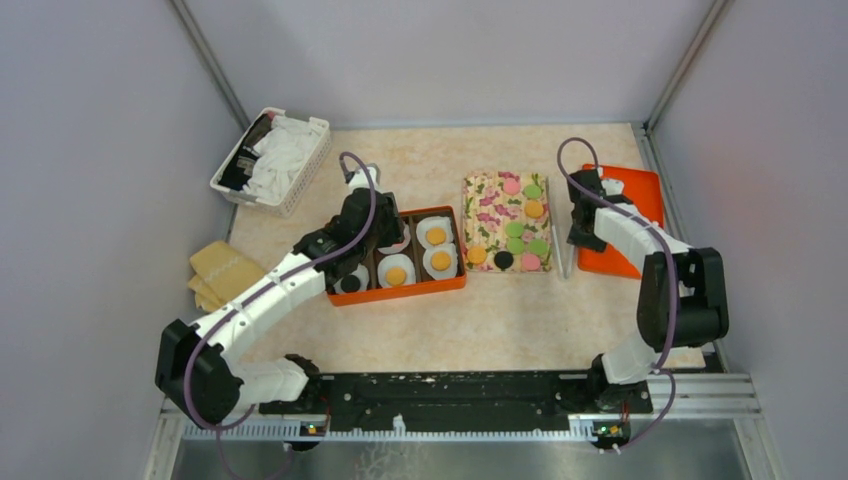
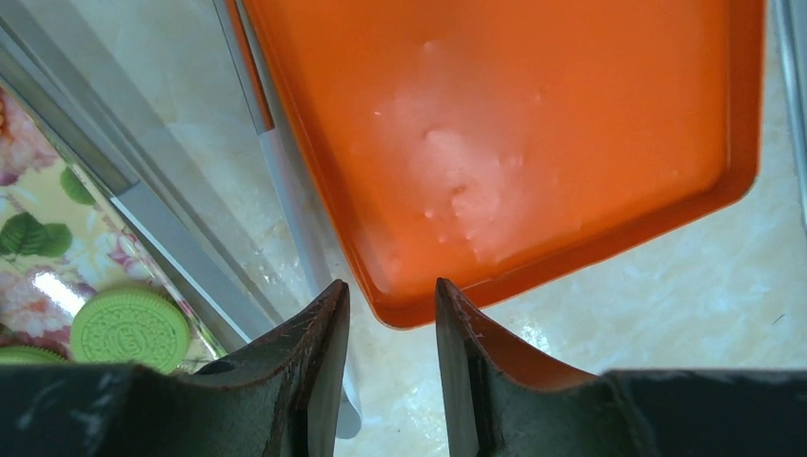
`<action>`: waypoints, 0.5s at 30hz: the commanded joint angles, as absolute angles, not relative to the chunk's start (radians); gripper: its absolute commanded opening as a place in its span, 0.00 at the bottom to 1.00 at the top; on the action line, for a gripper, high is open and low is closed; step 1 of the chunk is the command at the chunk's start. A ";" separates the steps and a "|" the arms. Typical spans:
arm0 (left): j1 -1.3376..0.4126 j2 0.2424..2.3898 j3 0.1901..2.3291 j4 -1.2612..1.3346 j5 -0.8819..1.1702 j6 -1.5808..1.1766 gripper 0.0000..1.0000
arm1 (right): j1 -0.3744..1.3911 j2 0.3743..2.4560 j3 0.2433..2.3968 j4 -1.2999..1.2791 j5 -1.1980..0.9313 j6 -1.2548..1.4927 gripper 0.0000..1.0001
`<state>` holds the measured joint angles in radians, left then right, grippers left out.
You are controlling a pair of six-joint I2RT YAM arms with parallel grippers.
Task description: Pack the cookies
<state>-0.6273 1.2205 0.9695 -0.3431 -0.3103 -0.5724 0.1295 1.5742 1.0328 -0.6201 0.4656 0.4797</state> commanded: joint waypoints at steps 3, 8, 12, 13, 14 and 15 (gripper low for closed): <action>-0.626 1.223 1.000 -0.304 -0.301 -0.565 0.52 | 0.117 1.618 1.024 -0.530 0.390 0.477 0.37; -0.626 1.224 0.991 -0.304 -0.307 -0.568 0.52 | 0.117 1.659 1.032 -0.517 0.371 0.472 0.36; -0.626 1.230 0.992 -0.303 -0.308 -0.566 0.52 | 0.114 1.689 1.027 -0.503 0.351 0.475 0.33; -0.627 1.232 0.992 -0.303 -0.307 -0.566 0.52 | 0.112 1.694 1.025 -0.501 0.347 0.475 0.32; -0.627 1.233 0.994 -0.303 -0.306 -0.565 0.52 | 0.111 1.697 1.025 -0.498 0.344 0.476 0.29; -0.626 1.234 0.995 -0.302 -0.306 -0.564 0.52 | 0.109 1.702 1.023 -0.495 0.342 0.476 0.27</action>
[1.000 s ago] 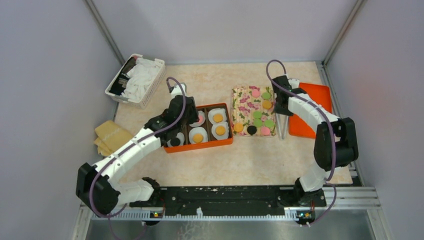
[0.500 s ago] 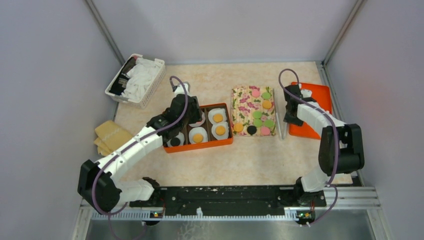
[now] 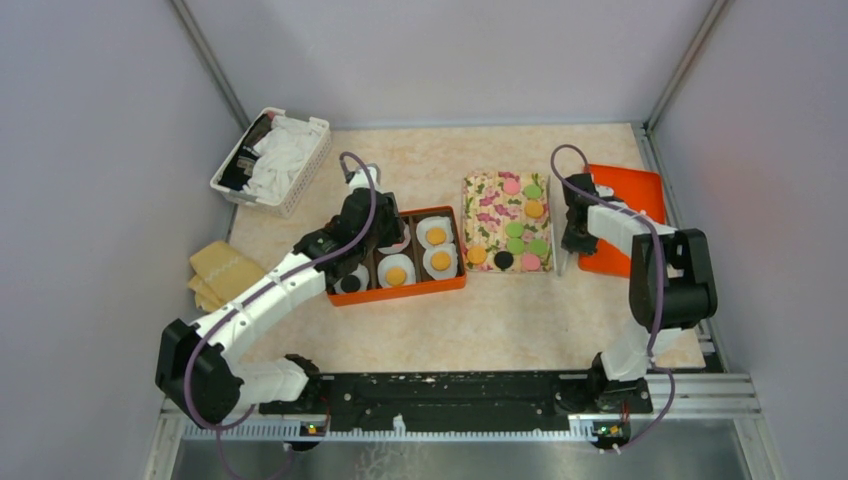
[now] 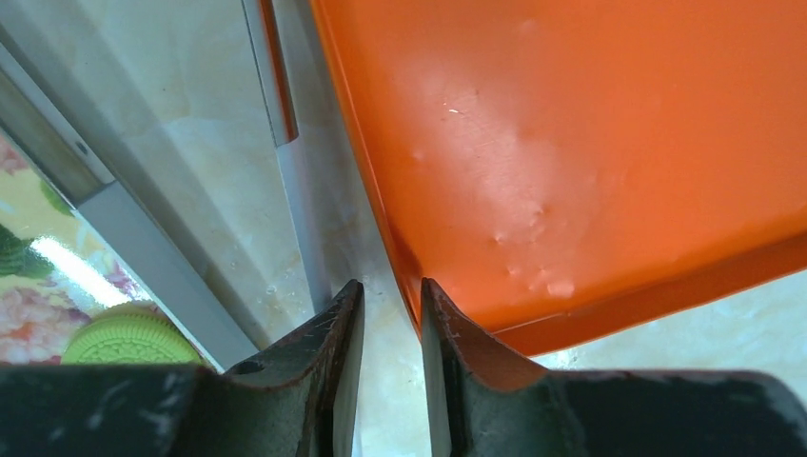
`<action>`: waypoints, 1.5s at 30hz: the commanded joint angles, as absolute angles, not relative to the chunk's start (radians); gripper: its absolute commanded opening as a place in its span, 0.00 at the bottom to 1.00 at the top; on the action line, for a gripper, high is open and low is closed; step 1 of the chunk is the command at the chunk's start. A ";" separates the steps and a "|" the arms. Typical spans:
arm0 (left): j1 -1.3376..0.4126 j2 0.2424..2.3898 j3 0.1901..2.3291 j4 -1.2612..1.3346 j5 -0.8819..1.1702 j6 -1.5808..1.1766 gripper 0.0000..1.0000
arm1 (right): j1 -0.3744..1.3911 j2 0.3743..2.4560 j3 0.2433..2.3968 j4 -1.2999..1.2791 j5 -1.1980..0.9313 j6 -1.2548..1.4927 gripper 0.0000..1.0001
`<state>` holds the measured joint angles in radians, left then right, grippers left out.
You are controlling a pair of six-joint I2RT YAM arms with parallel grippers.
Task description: Pack the cookies
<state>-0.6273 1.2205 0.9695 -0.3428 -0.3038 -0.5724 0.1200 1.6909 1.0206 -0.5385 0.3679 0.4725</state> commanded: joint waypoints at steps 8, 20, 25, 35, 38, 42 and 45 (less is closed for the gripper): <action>-0.627 1.267 1.018 -0.286 -0.288 -0.547 0.52 | 0.099 1.679 1.017 -0.496 0.382 0.480 0.07; -0.627 1.386 1.116 -0.259 -0.182 -0.552 0.73 | 0.100 1.539 1.020 -0.520 0.479 0.476 0.00; -0.626 1.454 1.160 -0.217 -0.097 -0.542 0.79 | 0.100 1.475 1.036 -0.509 0.428 0.435 0.00; -0.595 1.666 1.275 -0.083 0.234 -0.532 0.89 | 0.276 1.411 1.121 -0.487 0.275 0.327 0.00; -0.588 1.738 1.330 -0.049 0.352 -0.537 0.93 | 0.372 1.403 1.142 -0.484 0.256 0.325 0.00; -0.586 1.818 1.394 -0.011 0.477 -0.560 0.96 | 0.500 1.400 1.163 -0.478 0.242 0.329 0.00; -0.584 1.855 1.404 0.046 0.530 -0.595 0.98 | 0.573 1.398 1.169 -0.466 0.237 0.331 0.00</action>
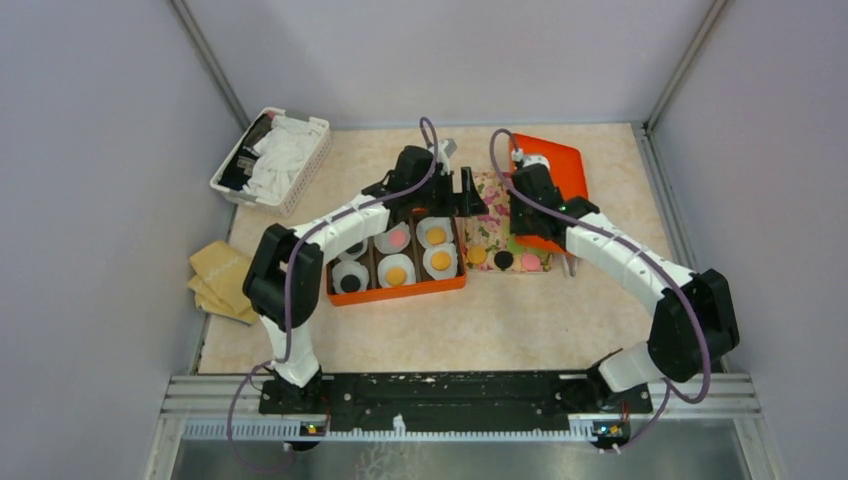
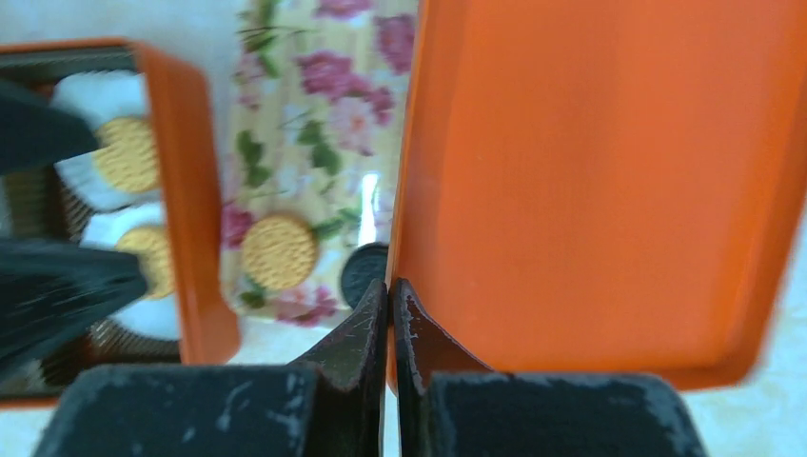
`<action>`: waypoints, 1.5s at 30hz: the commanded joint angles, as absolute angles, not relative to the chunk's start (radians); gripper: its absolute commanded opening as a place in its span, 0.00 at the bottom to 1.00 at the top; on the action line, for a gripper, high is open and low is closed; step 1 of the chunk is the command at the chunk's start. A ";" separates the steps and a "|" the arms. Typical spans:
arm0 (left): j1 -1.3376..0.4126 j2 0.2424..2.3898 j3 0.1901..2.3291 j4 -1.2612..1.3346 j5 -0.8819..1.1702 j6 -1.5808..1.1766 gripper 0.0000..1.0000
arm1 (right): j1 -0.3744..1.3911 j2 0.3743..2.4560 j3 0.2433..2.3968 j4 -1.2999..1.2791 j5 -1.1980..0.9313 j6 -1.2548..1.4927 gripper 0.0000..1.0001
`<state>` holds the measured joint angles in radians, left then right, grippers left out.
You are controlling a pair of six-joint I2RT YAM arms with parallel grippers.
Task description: Pack the cookies
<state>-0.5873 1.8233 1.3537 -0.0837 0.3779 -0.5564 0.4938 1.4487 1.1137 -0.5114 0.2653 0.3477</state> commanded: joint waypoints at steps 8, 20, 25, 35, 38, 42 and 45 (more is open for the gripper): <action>-0.581 1.919 1.386 0.134 0.591 -0.646 0.98 | 0.685 1.398 1.179 -0.432 0.193 0.340 0.00; -0.576 1.962 1.360 0.159 0.648 -0.703 0.97 | 0.736 1.389 1.195 -0.416 0.207 0.351 0.00; -0.575 1.972 1.324 0.229 0.685 -0.779 0.94 | 0.737 1.393 1.213 -0.401 0.199 0.346 0.00; -0.577 2.002 1.291 0.359 0.736 -0.881 0.76 | 0.745 1.412 1.222 -0.374 0.158 0.359 0.00; -0.576 2.020 1.321 0.344 0.740 -0.878 0.60 | 0.750 1.409 1.217 -0.375 0.157 0.357 0.00; -0.575 2.025 1.348 0.306 0.735 -0.860 0.39 | 0.750 1.409 1.205 -0.370 0.153 0.349 0.00; -0.575 2.017 1.362 0.258 0.718 -0.837 0.27 | 0.751 1.408 1.202 -0.370 0.150 0.339 0.00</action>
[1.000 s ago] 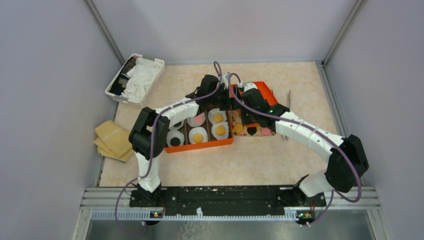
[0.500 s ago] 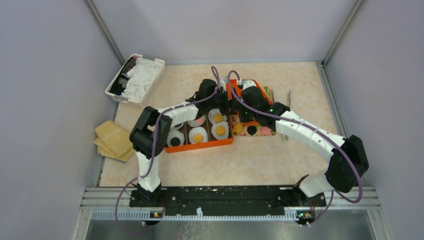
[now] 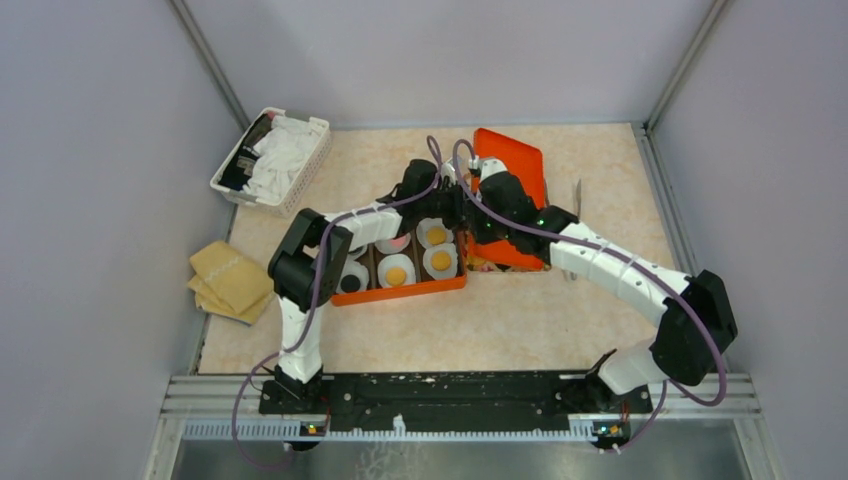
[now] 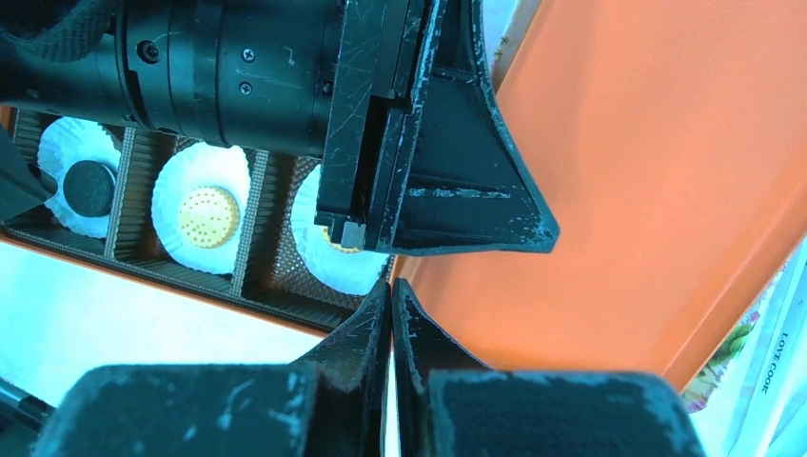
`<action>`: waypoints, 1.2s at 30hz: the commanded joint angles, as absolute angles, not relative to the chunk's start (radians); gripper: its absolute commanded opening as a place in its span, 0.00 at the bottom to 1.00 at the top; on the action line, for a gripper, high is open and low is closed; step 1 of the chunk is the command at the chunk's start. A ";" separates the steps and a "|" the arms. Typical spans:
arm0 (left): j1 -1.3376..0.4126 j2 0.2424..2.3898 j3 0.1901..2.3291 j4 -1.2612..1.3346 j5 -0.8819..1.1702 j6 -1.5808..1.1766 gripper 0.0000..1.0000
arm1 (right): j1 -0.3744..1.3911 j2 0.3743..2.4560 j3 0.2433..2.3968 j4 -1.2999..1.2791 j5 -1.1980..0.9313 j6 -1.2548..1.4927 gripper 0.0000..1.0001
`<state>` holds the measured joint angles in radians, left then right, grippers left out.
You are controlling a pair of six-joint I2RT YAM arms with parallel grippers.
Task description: Pack the cookies
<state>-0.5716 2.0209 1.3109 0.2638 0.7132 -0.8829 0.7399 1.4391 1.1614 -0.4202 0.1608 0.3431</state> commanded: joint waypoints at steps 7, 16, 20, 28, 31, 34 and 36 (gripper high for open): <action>-0.557 1.992 1.405 0.121 0.687 -0.799 0.00 | 0.785 1.370 1.213 -0.401 0.263 0.249 0.01; -0.512 1.969 1.637 -0.118 0.722 -0.779 0.00 | 0.880 1.328 1.177 -0.424 0.519 0.052 0.38; -0.470 1.969 1.734 -0.219 0.770 -0.798 0.00 | 0.929 1.297 1.141 -0.383 0.559 -0.019 0.41; -0.407 1.902 1.732 -0.303 0.888 -0.825 0.00 | 0.979 1.261 1.074 -0.259 0.569 -0.077 0.44; -0.399 1.877 1.698 -0.300 0.937 -0.843 0.00 | 0.980 1.267 1.055 -0.220 0.566 -0.094 0.44; -0.388 1.858 1.662 -0.272 0.989 -0.883 0.00 | 0.988 1.277 1.036 -0.183 0.558 -0.102 0.44; -0.382 1.852 1.641 -0.242 1.035 -0.923 0.00 | 0.999 1.291 1.019 -0.153 0.567 -0.113 0.44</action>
<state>-0.3904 1.9404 1.6669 -0.3225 0.8879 -0.8406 0.9726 1.2915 1.0389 -0.2615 0.5449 -0.0795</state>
